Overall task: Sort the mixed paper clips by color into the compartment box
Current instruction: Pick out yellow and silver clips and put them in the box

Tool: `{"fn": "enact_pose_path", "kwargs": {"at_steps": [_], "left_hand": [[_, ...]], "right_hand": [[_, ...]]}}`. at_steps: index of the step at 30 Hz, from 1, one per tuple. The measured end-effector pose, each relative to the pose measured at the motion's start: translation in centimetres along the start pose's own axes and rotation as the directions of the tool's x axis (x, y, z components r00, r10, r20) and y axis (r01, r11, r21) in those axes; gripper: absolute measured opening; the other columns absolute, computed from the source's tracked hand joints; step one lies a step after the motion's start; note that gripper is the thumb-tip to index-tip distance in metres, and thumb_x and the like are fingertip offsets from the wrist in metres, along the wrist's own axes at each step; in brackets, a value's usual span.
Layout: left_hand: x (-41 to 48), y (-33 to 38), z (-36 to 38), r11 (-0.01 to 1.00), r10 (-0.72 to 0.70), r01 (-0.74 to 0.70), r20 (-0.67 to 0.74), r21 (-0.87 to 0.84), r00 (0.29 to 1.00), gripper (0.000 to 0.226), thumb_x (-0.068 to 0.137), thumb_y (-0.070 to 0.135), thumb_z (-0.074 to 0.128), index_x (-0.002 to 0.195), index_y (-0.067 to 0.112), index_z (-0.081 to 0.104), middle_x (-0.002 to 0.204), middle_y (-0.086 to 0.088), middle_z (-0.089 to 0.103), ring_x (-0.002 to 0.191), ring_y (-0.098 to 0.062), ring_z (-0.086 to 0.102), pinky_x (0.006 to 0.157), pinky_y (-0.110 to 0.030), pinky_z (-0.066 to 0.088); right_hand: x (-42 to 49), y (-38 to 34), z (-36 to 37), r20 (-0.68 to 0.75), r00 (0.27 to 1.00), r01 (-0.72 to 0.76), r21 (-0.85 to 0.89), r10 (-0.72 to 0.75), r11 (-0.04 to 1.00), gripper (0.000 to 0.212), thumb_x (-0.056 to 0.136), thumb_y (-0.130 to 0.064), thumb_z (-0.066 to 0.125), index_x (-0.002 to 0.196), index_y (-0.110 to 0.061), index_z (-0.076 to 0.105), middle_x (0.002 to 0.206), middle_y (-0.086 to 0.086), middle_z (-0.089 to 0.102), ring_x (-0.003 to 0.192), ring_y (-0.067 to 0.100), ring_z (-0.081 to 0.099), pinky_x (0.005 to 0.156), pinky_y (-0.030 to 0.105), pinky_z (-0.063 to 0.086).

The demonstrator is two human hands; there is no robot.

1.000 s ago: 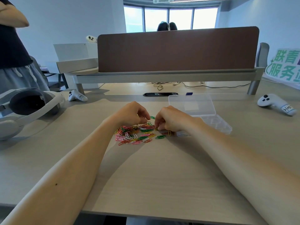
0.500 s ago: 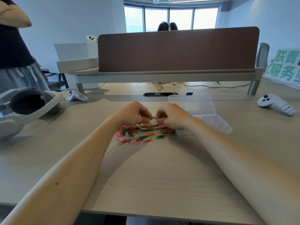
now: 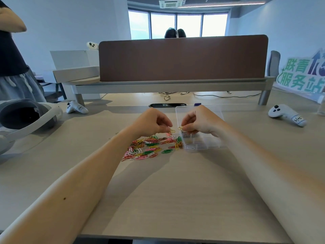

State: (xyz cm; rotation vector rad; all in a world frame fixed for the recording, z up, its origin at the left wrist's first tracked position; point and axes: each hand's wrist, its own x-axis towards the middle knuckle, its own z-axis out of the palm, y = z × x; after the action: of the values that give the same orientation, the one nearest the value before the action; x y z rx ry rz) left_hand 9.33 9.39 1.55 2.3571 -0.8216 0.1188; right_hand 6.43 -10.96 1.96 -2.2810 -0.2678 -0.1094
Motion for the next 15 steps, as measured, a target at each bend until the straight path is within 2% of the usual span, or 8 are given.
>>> {"fn": "enact_pose_path", "kwargs": {"at_steps": [4,6,9,15], "left_hand": [[1.4,1.5,1.4,0.998,0.036,-0.037,0.019,0.044,0.999,0.017,0.083,0.011,0.072,0.099,0.011,0.073,0.087,0.001,0.073,0.074,-0.005,0.068,0.073,-0.016,0.055],[1.9,2.0,2.2,0.998,0.048,-0.048,0.014,0.049,0.999,0.016,0.083,0.012,0.072,0.099,0.012,0.073,0.087,0.001,0.073,0.074,-0.005,0.068,0.075,-0.019,0.056],[2.4,2.6,3.2,0.995,0.057,-0.058,0.016,0.08,0.998,0.015,0.083,0.012,0.072,0.098,0.011,0.073,0.084,0.005,0.069,0.07,-0.001,0.064,0.072,-0.015,0.054],[2.1,2.0,2.9,0.994,0.059,-0.057,-0.021,0.094,0.998,0.012,0.082,0.017,0.073,0.094,0.014,0.073,0.084,0.006,0.069,0.07,-0.001,0.063,0.065,-0.009,0.05]], "right_hand": [[-0.3,0.9,-0.7,0.013,0.999,-0.03,-0.169,0.033,0.985,0.011,0.08,-0.004,0.075,0.078,-0.014,0.073,0.071,0.001,0.07,0.062,0.012,0.064,0.052,0.017,0.046],[-0.4,1.1,-0.8,0.036,0.998,-0.038,-0.232,0.048,0.972,0.01,0.08,-0.007,0.076,0.082,-0.017,0.074,0.076,-0.002,0.07,0.07,0.012,0.065,0.062,0.02,0.05],[-0.4,1.3,-0.9,0.046,0.998,-0.033,-0.276,0.048,0.961,0.01,0.08,-0.01,0.076,0.086,-0.018,0.076,0.079,-0.006,0.07,0.079,0.012,0.066,0.076,0.026,0.053],[-0.7,1.3,-0.9,0.054,0.998,0.001,-0.302,0.016,0.953,0.016,0.083,-0.01,0.073,0.098,-0.014,0.077,0.083,-0.006,0.068,0.082,0.011,0.064,0.074,0.021,0.047]]}}
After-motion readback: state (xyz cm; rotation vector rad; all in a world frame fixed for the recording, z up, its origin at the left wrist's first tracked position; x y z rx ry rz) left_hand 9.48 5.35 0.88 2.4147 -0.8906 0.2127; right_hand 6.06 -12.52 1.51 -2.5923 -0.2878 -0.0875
